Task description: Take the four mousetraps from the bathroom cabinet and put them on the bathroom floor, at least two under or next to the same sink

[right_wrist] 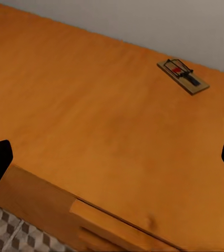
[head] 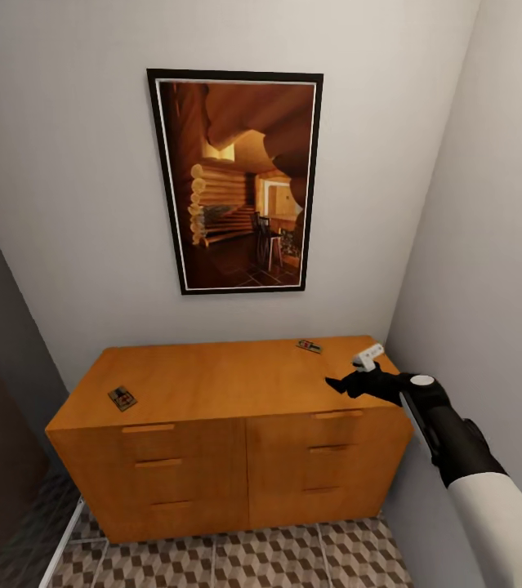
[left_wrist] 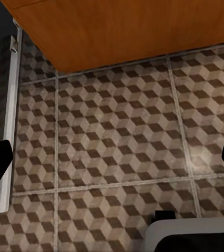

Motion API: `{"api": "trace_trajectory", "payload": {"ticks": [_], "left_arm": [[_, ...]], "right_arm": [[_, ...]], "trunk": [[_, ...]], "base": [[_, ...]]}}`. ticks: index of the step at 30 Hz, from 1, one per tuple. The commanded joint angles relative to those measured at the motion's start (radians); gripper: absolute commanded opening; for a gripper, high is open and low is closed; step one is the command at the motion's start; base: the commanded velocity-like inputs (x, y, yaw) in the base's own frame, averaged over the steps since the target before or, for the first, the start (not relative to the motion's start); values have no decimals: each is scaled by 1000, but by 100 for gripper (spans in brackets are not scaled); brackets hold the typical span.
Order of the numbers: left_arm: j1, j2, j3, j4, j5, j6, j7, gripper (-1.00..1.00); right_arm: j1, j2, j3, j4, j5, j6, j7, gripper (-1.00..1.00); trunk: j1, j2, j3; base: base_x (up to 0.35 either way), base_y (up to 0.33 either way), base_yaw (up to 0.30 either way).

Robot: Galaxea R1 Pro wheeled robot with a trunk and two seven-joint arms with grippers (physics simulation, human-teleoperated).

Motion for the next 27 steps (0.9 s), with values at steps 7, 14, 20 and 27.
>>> {"api": "trace_trajectory", "payload": {"ticks": [7,14,20,27], "left_arm": [[2,0,-9,4,7,-5,1,100],[15,2,-9,4,6,60,1,100],[18,1,-8,4,5,173,1,100],[18,1,-7,4,6,189,1,100]], "right_arm": [[-1,-11,-97,-2,5,1,80,100],[-1,-32,-112,-2,5,-3,145,100],[-1,-34,-109,-2,3,-37,151,100],[-1,-31,-104,-2,4,-48,169,100]], "trunk": [[1,-2,-2],[1,-2,-2],[1,-2,-2],[1,-2,-2]], "base": [[0,0,0],[0,0,0],[0,0,0],[0,0,0]]}}
